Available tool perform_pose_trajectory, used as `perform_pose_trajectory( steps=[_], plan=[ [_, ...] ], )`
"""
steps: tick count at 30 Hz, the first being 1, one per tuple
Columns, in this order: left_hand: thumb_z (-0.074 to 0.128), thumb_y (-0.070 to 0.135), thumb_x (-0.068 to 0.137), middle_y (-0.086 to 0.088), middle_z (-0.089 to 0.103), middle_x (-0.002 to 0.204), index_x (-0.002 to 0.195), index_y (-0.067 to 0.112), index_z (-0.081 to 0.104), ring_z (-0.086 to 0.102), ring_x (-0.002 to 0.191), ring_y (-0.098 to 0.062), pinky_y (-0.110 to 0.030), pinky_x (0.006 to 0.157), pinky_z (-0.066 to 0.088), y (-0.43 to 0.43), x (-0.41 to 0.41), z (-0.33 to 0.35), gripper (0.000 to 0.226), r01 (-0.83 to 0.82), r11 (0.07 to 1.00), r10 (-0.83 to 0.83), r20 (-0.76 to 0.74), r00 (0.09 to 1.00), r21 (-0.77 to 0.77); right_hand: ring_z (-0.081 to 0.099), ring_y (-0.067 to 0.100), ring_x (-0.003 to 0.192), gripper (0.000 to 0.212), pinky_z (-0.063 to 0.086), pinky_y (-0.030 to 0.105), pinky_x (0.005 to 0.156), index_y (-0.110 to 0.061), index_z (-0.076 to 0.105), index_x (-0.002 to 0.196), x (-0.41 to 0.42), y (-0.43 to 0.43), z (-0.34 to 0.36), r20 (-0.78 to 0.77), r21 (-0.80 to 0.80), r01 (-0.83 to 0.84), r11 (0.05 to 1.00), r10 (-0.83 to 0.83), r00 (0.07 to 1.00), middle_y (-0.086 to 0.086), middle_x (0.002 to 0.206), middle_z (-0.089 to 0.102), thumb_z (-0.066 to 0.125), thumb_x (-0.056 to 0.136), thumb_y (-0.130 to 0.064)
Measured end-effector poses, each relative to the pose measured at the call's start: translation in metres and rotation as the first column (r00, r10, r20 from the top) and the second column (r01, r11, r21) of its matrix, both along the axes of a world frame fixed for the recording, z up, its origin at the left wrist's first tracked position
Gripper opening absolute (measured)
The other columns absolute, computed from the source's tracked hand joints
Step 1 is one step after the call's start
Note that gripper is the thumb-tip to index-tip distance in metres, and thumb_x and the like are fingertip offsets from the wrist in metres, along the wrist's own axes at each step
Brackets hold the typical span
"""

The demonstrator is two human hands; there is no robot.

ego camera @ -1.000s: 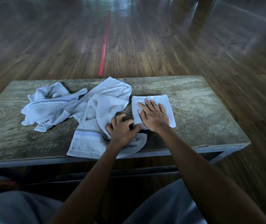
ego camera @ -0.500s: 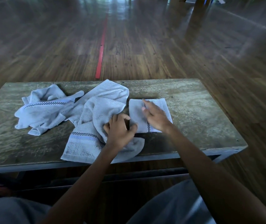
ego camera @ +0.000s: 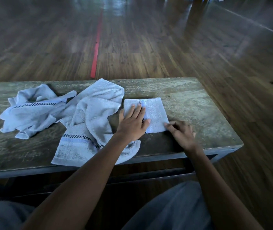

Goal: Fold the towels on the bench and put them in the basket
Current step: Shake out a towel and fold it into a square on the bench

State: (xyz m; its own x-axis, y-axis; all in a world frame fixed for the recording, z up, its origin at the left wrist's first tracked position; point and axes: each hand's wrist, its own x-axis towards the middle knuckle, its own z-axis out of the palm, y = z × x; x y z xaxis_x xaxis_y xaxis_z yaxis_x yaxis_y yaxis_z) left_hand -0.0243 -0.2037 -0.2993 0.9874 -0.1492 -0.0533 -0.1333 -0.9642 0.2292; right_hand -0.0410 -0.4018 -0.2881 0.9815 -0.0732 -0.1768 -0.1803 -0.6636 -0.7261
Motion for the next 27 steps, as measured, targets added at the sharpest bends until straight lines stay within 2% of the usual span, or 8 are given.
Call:
perform_pose_trajectory(
  steps=[5, 9, 13, 16, 19, 22, 24, 27],
  plan=[
    [0.01, 0.054, 0.097, 0.008, -0.005, 0.159, 0.151, 0.026, 0.004, -0.012, 0.145, -0.011, -0.05, 0.115, -0.006, 0.0, -0.002, -0.001, 0.061, -0.019, 1.0, 0.019, 0.021, 1.0, -0.02, 0.022, 0.02, 0.126, 0.033, 0.009, 0.036, 0.103, -0.042, 0.065, 0.098, 0.003, 0.001, 0.006, -0.072, -0.043, -0.048, 0.998, 0.045, 0.996, -0.006, 0.123, 0.042, 0.05, 0.082, -0.067],
    [0.01, 0.055, 0.096, 0.008, -0.005, 0.159, 0.151, 0.027, 0.003, -0.013, 0.145, -0.011, -0.049, 0.115, -0.008, -0.001, -0.002, -0.001, 0.062, -0.023, 1.0, 0.023, 0.014, 1.0, -0.005, 0.021, 0.021, 0.127, 0.046, 0.01, 0.036, 0.101, -0.033, 0.066, 0.102, 0.003, 0.001, 0.008, -0.123, -0.081, -0.101, 0.992, 0.091, 0.988, -0.005, 0.125, 0.036, 0.043, 0.085, -0.068],
    [0.009, 0.057, 0.096, 0.008, -0.008, 0.159, 0.151, 0.026, 0.001, -0.015, 0.144, -0.01, -0.048, 0.116, -0.009, 0.0, -0.002, -0.002, 0.064, -0.031, 0.999, 0.031, -0.007, 0.999, -0.023, 0.02, 0.022, 0.13, 0.049, 0.008, 0.039, 0.106, -0.03, 0.064, 0.113, 0.003, 0.002, 0.009, -0.108, -0.097, -0.094, 0.991, 0.083, 0.991, -0.001, 0.133, 0.035, 0.039, 0.089, -0.065],
    [0.01, 0.057, 0.096, 0.008, -0.009, 0.159, 0.151, 0.026, 0.001, -0.016, 0.144, -0.01, -0.046, 0.116, -0.01, 0.002, -0.002, -0.002, 0.064, -0.019, 0.999, 0.019, -0.008, 1.0, -0.034, 0.024, 0.023, 0.126, 0.052, 0.012, 0.039, 0.103, -0.025, 0.068, 0.108, 0.003, 0.002, 0.003, -0.064, -0.163, -0.091, 0.982, 0.081, 0.995, 0.001, 0.131, 0.038, 0.037, 0.09, -0.063],
    [0.011, 0.056, 0.096, 0.007, -0.01, 0.159, 0.151, 0.025, 0.0, -0.017, 0.144, -0.011, -0.045, 0.116, -0.01, -0.001, -0.012, -0.002, 0.064, -0.011, 0.998, 0.01, -0.016, 1.0, -0.056, 0.036, 0.025, 0.118, 0.059, 0.021, 0.039, 0.099, -0.014, 0.07, 0.096, 0.002, 0.005, -0.001, -0.007, -0.169, -0.034, 0.985, 0.034, 0.999, 0.001, 0.117, 0.049, 0.038, 0.09, -0.063],
    [0.01, 0.056, 0.095, 0.006, -0.009, 0.159, 0.151, 0.023, 0.003, -0.016, 0.144, -0.013, -0.045, 0.115, -0.009, -0.006, -0.034, -0.004, 0.066, -0.012, 0.997, 0.013, 0.011, 1.0, -0.076, 0.057, 0.03, 0.095, 0.058, 0.043, 0.043, 0.091, -0.011, 0.062, 0.081, 0.007, 0.003, 0.002, 0.086, -0.009, 0.149, 0.989, -0.147, 0.985, 0.006, 0.083, 0.06, 0.045, 0.083, -0.066],
    [0.015, 0.055, 0.097, 0.004, -0.012, 0.159, 0.151, 0.024, 0.005, -0.018, 0.144, -0.013, -0.045, 0.115, -0.009, -0.004, -0.045, -0.004, 0.064, 0.015, 0.992, -0.016, -0.005, 1.0, -0.123, 0.058, 0.03, 0.096, 0.055, 0.043, 0.047, 0.092, -0.016, 0.053, 0.084, 0.01, 0.006, 0.005, 0.076, 0.04, 0.194, 0.98, -0.196, 0.978, 0.006, 0.091, 0.06, 0.047, 0.08, -0.07],
    [0.035, 0.05, 0.096, -0.004, -0.015, 0.158, 0.151, 0.025, 0.011, -0.015, 0.144, -0.021, -0.044, 0.115, 0.003, 0.002, -0.053, 0.003, 0.064, -0.102, 0.935, 0.096, -0.036, 0.995, -0.341, 0.045, 0.032, 0.122, 0.074, 0.033, 0.048, 0.1, -0.017, 0.056, 0.11, 0.01, 0.015, 0.004, -0.003, -0.146, 0.033, 0.989, -0.034, 0.999, 0.008, 0.123, 0.05, 0.042, 0.075, -0.08]
  ],
)
